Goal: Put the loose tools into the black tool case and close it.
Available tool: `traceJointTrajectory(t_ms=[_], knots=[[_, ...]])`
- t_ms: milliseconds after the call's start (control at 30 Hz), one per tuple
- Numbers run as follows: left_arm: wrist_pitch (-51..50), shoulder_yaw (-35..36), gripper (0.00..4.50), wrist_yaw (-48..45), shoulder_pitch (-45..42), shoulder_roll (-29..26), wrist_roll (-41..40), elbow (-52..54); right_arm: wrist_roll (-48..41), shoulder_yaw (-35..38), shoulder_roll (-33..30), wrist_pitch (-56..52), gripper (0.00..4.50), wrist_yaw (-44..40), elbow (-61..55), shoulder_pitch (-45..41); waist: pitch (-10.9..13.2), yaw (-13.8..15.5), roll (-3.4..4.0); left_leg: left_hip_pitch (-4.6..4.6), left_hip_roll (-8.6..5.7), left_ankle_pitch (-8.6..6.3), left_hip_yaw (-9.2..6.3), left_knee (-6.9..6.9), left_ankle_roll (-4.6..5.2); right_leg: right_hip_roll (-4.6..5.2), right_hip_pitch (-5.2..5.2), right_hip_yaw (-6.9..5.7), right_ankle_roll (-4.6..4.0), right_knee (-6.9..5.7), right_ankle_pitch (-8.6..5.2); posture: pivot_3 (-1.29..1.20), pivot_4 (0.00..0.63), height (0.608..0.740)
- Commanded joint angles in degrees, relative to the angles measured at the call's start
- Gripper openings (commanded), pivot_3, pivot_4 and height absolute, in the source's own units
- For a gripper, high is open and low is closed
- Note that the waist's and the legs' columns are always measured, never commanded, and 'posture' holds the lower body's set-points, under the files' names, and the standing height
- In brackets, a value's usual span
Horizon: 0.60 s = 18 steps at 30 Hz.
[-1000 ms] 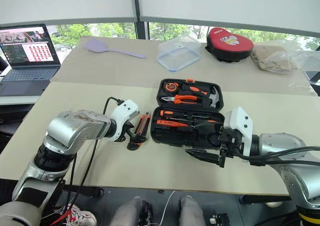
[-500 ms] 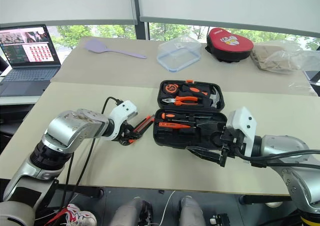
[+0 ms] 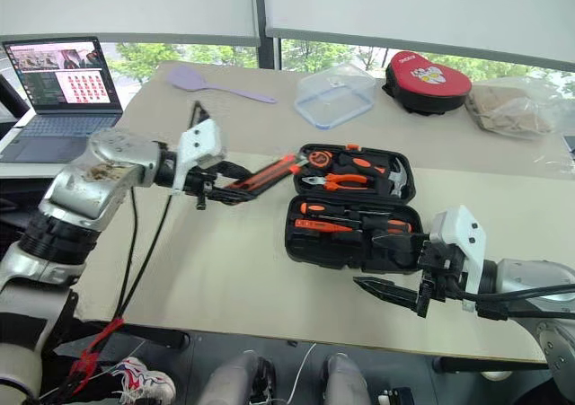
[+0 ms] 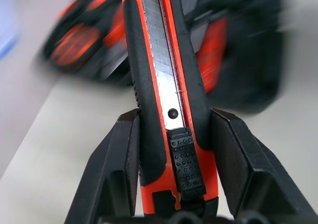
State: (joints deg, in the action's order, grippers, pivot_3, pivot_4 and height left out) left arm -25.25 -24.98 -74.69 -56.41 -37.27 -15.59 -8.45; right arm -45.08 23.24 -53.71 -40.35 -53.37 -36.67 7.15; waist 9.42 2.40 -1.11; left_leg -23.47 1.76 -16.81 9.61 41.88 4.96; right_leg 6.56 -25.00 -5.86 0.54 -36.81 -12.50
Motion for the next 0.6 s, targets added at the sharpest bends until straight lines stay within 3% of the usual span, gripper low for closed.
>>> traceJointTrajectory(t_ms=[33,133,233,600], knots=[[2.6,-4.3,1.68,-6.0,-4.3,4.1,3.1,-1.9,0.4,2.4,0.2,1.1,4.50,1.1,-1.6,0.6,0.0,-0.2,0.00,0.01,0.01,0.00,0.01,0.00,0.00,-0.02,-0.01,0.04,0.01,-0.01,-0.01,0.00,0.150,0.731],[1.0,-10.4,1.68,-7.2,-8.1,9.3,8.7,-7.2,0.5,3.2,1.1,1.3,4.50,2.2,-3.0,2.4,0.0,-0.4,-0.01,0.00,0.04,0.00,0.02,-0.01,0.00,-0.10,-0.07,0.09,0.01,-0.03,-0.01,0.00,0.150,0.731],[-2.7,-11.5,1.68,-3.8,-10.2,15.4,11.3,-12.4,0.6,4.0,1.9,1.4,4.50,3.4,-4.1,3.7,0.0,-0.2,-0.02,0.00,0.03,0.00,0.01,-0.01,0.01,-0.09,-0.06,0.12,0.03,-0.02,-0.02,0.00,0.150,0.731],[-0.5,-15.0,1.68,-5.5,-10.2,21.6,18.3,-18.8,1.4,4.2,2.9,1.8,4.50,5.3,-5.0,4.6,0.0,-0.9,-0.02,-0.08,0.06,-0.05,-0.02,0.02,0.12,-0.05,-0.13,0.21,0.06,-0.02,-0.01,0.00,0.150,0.731]])
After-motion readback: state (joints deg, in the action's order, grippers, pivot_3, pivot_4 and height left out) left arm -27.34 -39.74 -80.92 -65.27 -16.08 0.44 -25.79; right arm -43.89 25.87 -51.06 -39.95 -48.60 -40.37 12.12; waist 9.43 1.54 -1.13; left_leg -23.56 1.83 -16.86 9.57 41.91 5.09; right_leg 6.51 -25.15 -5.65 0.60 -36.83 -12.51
